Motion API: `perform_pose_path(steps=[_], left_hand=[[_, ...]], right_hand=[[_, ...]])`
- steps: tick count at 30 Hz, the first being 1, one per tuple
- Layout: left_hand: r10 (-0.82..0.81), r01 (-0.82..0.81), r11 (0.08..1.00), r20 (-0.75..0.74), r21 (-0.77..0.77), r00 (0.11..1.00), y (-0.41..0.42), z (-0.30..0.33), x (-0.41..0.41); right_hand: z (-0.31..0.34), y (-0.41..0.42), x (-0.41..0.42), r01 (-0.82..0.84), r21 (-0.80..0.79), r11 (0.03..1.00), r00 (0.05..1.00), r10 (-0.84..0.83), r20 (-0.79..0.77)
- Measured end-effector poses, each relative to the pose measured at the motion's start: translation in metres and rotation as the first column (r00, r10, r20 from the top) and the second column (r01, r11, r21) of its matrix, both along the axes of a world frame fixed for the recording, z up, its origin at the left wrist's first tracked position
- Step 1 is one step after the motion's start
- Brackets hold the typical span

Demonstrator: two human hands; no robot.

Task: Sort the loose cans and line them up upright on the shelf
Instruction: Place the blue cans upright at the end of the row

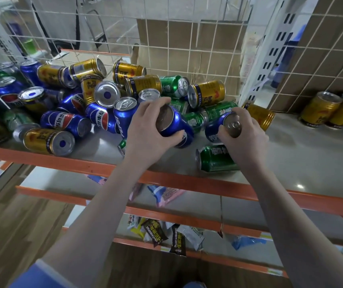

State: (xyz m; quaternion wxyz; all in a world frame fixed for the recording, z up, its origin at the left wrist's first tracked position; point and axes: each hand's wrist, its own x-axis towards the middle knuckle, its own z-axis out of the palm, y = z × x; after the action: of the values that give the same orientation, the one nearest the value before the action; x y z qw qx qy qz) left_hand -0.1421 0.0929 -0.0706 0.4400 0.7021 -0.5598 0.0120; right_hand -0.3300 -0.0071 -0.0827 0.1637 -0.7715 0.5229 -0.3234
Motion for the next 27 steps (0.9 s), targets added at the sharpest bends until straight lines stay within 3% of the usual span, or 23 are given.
perform_pose_path(steps=[10, 16, 27], left_hand=[[-0.045, 0.044, 0.999, 0.098, 0.017, 0.994, -0.018, 0.012, 0.006], [-0.043, 0.045, 0.998, 0.058, -0.031, 0.997, -0.024, 0.033, 0.005], [-0.104, 0.106, 0.994, 0.097, -0.017, 0.990, -0.032, 0.046, -0.025]], right_hand=[[0.022, -0.007, -0.023, 0.139, -0.095, 0.986, 0.985, -0.127, 0.121], [0.030, -0.003, -0.043, 0.236, -0.162, 0.958, 0.958, -0.202, 0.201], [0.039, 0.009, -0.076, 0.338, -0.140, 0.931, 0.939, -0.323, 0.119]])
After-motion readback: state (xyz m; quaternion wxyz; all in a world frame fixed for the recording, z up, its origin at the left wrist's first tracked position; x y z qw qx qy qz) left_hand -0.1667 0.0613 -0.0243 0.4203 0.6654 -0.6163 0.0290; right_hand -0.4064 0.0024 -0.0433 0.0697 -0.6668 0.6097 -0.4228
